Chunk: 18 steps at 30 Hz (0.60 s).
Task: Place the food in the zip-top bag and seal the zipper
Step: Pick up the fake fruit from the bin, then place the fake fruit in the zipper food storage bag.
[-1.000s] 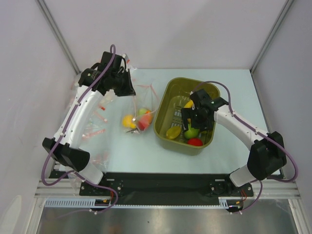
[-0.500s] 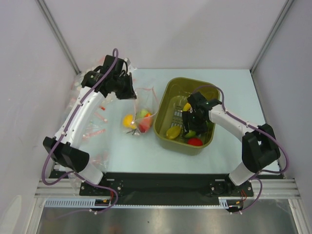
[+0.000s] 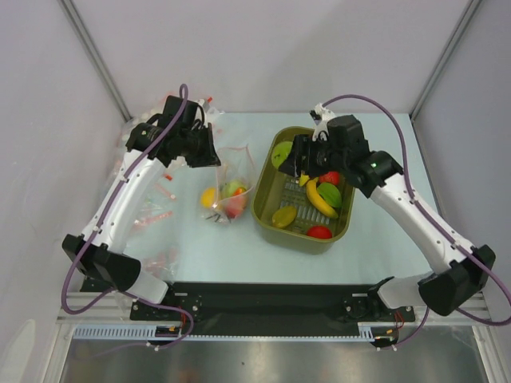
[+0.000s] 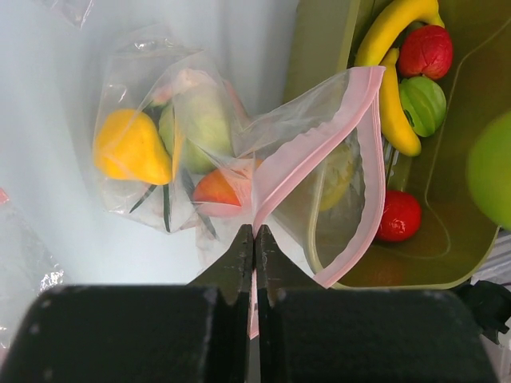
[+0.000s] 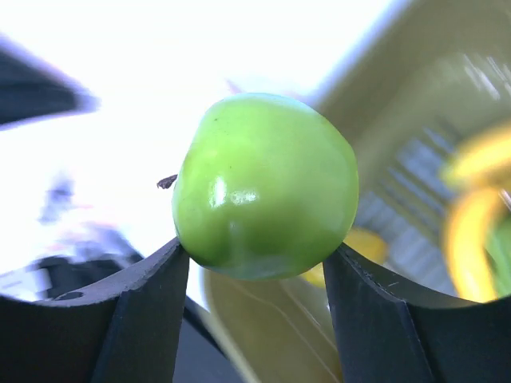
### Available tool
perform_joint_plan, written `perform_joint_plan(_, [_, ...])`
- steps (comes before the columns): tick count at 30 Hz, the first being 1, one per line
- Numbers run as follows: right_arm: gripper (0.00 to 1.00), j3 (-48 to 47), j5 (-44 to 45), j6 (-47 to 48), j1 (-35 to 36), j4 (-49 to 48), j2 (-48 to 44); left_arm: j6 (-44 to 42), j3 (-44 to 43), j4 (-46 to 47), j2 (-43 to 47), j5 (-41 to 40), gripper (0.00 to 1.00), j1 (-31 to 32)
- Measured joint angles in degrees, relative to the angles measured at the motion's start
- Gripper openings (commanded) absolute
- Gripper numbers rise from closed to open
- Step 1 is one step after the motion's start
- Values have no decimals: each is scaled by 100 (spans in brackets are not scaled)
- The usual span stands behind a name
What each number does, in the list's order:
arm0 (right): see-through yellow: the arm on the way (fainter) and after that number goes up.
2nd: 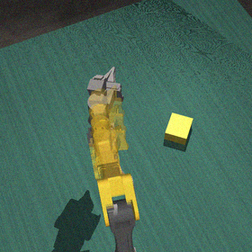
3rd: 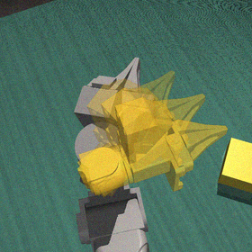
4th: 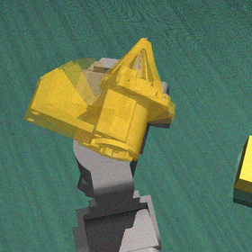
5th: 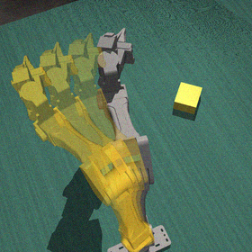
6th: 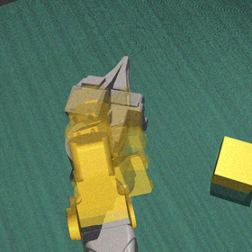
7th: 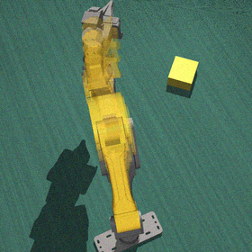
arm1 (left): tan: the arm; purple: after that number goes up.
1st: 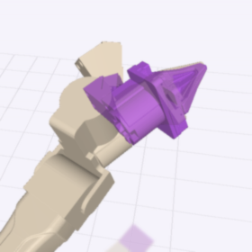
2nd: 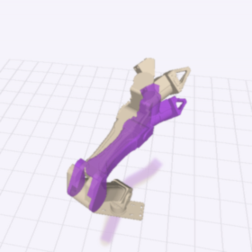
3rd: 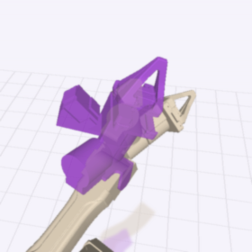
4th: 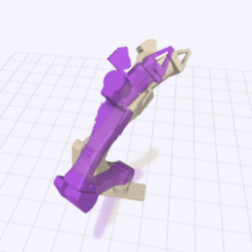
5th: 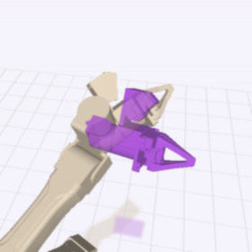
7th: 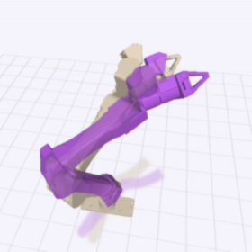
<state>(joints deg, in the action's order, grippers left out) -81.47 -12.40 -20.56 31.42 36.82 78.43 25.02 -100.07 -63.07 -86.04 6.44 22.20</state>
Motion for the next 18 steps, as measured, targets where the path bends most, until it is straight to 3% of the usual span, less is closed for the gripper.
perform_joint_plan(6, [40, -203, -723, -42, 313, -1137, -341, 0, 0, 2, 9, 13, 0, 0])
perform_joint_plan(18, [40, -1012, -1375, 13, 741, -1766, 890, 57, -101, -13, 35, 286, 0, 0])
